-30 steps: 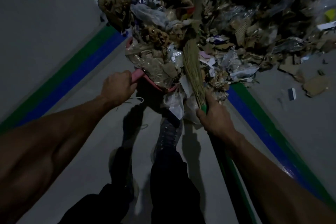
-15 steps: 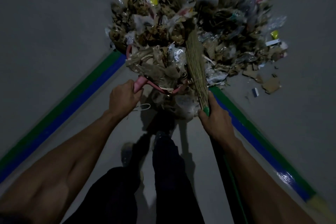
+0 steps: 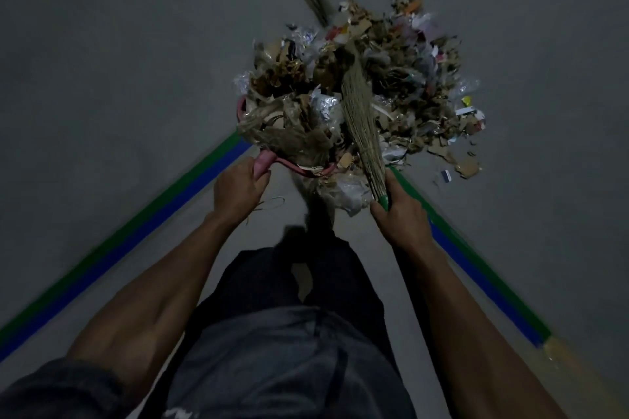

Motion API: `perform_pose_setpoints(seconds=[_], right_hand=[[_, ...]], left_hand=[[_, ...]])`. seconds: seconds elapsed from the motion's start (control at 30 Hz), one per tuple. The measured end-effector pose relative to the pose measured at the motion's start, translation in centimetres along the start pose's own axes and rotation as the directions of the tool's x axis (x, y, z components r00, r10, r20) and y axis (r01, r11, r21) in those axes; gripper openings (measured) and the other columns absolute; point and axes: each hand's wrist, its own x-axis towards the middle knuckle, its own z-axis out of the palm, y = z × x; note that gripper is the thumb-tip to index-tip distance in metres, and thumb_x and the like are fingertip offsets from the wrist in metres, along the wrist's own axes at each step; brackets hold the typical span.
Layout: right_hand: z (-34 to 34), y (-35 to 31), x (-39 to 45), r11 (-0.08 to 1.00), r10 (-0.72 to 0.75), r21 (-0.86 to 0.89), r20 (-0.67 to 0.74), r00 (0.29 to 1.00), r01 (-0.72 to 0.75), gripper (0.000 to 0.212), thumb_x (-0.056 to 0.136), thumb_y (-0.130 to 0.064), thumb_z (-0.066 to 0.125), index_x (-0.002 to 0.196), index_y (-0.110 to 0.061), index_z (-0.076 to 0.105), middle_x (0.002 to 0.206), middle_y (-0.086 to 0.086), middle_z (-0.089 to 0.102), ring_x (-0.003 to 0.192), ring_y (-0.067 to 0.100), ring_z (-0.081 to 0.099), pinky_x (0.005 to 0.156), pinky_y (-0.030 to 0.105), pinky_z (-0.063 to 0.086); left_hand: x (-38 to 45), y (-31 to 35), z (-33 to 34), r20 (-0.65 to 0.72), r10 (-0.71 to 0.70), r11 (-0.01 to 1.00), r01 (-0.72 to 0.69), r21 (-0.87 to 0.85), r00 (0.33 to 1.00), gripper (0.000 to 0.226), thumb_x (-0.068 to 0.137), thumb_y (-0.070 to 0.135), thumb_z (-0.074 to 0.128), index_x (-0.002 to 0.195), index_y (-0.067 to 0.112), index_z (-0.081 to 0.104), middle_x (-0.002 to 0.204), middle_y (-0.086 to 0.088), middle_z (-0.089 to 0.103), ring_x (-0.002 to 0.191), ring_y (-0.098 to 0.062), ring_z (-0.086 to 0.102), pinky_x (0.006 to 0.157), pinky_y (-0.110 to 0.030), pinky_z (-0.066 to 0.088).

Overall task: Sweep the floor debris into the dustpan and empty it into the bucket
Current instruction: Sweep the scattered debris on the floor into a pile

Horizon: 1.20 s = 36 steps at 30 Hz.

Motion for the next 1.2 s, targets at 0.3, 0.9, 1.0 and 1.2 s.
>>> perform_pose_setpoints(seconds=[0.3,0.9,1.0,1.2], right_hand=[[-1.3,-5.1,-10.5,0.977,-0.207,-0.061,-0.012,0.978,0.205,0.072,0.095,-0.034,0.056,0.155,-0.031,0.018,0.125,0.013,0.062,0.102,0.036,0.061,0.074,0.04,0.049],[0.1,-5.8,-22.3,0.691,-0.628,-0.234,0.276,0.728,0.684,0.059,0.092,-0.026,0.056,0.146,-0.025,0.032,0.105,0.018,0.065,0.079,0.037,0.065,0.064,0.045,0.056],[1.7,-6.4,-24.9,0.61,-0.661,-0.286,0.331,0.673,0.739,0.063,0.094,-0.028,0.056,0.15,-0.024,0.027,0.106,0.018,0.065,0.081,0.036,0.063,0.062,0.037,0.05],[7.3,-9.3,-31.1,0.514,-0.708,-0.231,0.429,0.561,0.826,0.067,0.094,-0.025,0.055,0.153,-0.028,0.024,0.107,0.015,0.065,0.071,0.023,0.05,0.061,0.028,0.038]], left_hand=[[-11.3,-4.5,-9.1,-0.106,-0.03,1.0,0.03,0.004,0.994,0.032,0.091,0.033,0.061,0.094,0.002,0.06,0.085,-0.023,0.064,0.075,-0.037,0.06,0.062,-0.039,0.039],[-39.2,-8.1,-6.4,-0.381,-0.392,0.919,0.34,-0.198,0.837,0.047,0.094,0.033,0.057,0.138,0.018,0.047,0.102,-0.024,0.067,0.087,-0.042,0.063,0.07,-0.04,0.047],[-44.5,-8.9,-6.0,-0.411,-0.476,0.879,0.402,-0.257,0.777,0.045,0.094,0.031,0.058,0.135,0.017,0.049,0.101,-0.025,0.067,0.088,-0.043,0.063,0.071,-0.041,0.048],[-54.4,-13.3,-5.3,-0.459,-0.613,0.79,0.502,-0.352,0.643,0.045,0.092,0.029,0.061,0.134,0.015,0.051,0.099,-0.026,0.067,0.088,-0.046,0.062,0.073,-0.042,0.048]])
